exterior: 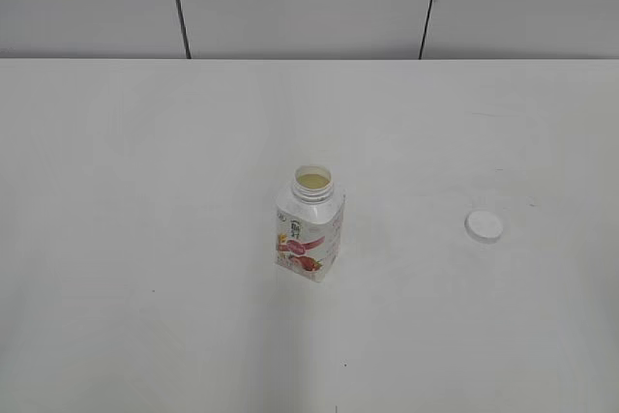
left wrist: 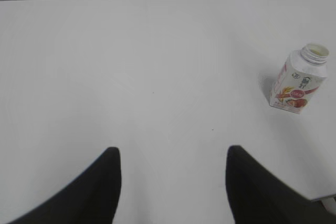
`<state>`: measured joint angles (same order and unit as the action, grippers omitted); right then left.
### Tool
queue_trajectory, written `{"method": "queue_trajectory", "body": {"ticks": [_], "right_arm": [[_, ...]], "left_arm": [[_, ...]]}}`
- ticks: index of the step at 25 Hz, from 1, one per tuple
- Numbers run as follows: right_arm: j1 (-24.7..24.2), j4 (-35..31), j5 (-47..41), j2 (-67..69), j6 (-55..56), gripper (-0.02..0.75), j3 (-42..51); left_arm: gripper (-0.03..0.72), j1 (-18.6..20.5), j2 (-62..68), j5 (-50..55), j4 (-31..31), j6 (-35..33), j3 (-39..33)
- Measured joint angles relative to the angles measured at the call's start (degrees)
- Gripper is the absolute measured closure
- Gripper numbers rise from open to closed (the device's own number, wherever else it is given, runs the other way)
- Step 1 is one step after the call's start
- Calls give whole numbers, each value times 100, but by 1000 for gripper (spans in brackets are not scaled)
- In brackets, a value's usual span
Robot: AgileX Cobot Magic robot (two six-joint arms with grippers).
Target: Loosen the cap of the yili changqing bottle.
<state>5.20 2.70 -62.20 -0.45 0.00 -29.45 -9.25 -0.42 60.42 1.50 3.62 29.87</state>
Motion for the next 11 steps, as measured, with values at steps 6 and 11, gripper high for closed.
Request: {"method": "queue_trajectory", "body": {"ticks": [6, 11], "right_arm": [[0, 0, 0, 0, 0, 262, 0], [0, 0, 0, 0, 0, 262, 0]], "left_arm": [[284, 0, 0, 0, 0, 0, 0], [284, 0, 0, 0, 0, 0, 0]]}}
